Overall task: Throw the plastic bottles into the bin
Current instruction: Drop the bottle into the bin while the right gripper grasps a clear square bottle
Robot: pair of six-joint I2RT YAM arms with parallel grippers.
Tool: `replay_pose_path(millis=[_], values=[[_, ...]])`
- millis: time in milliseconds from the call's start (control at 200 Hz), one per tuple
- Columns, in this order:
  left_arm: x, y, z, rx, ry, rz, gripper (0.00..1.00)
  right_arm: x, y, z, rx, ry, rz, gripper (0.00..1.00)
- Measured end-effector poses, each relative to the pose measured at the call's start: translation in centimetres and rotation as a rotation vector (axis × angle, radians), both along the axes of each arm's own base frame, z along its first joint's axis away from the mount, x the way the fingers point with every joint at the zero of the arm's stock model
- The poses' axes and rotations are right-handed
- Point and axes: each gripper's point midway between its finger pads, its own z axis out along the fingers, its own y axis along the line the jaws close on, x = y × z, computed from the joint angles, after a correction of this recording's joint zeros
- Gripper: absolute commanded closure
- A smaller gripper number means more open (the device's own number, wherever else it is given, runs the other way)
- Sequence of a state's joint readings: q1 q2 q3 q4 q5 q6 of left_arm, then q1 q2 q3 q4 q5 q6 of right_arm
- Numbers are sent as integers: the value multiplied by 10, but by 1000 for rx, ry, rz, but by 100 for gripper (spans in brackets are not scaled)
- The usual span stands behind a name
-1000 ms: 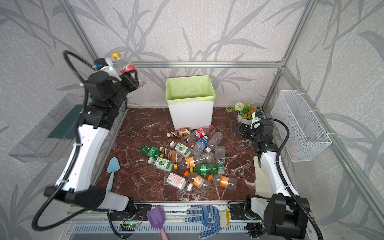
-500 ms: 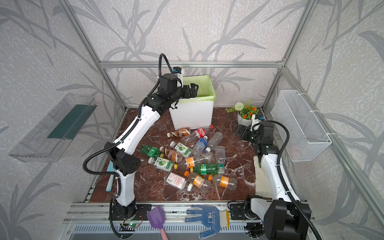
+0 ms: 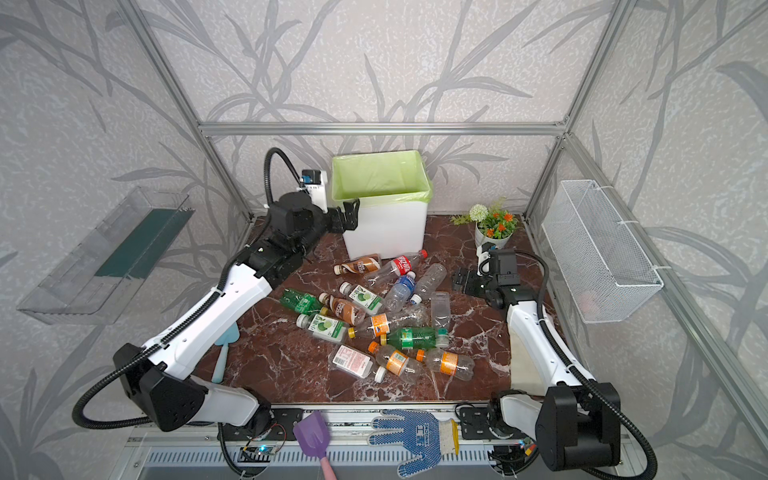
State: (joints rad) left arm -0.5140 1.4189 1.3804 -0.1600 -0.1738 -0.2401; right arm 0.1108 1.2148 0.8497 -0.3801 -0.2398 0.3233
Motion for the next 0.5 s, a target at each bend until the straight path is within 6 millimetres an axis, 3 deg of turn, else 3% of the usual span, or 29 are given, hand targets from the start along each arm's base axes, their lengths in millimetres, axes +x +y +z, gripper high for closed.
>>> replay_pose_path(millis=[90,150,365,500], values=[[-5,22,-52,44,104,55,1,-7,17,-18,-49,57,47,10],[-12,43,-72,51,148,104,1,-13,27,-33,-86,106,76,12],[-36,117,-92,-20,186,288,1,-19,44,-70,-182,252,127,17],[-48,141,-115,-31,234,359,1,-12,49,-80,-219,303,136,18]])
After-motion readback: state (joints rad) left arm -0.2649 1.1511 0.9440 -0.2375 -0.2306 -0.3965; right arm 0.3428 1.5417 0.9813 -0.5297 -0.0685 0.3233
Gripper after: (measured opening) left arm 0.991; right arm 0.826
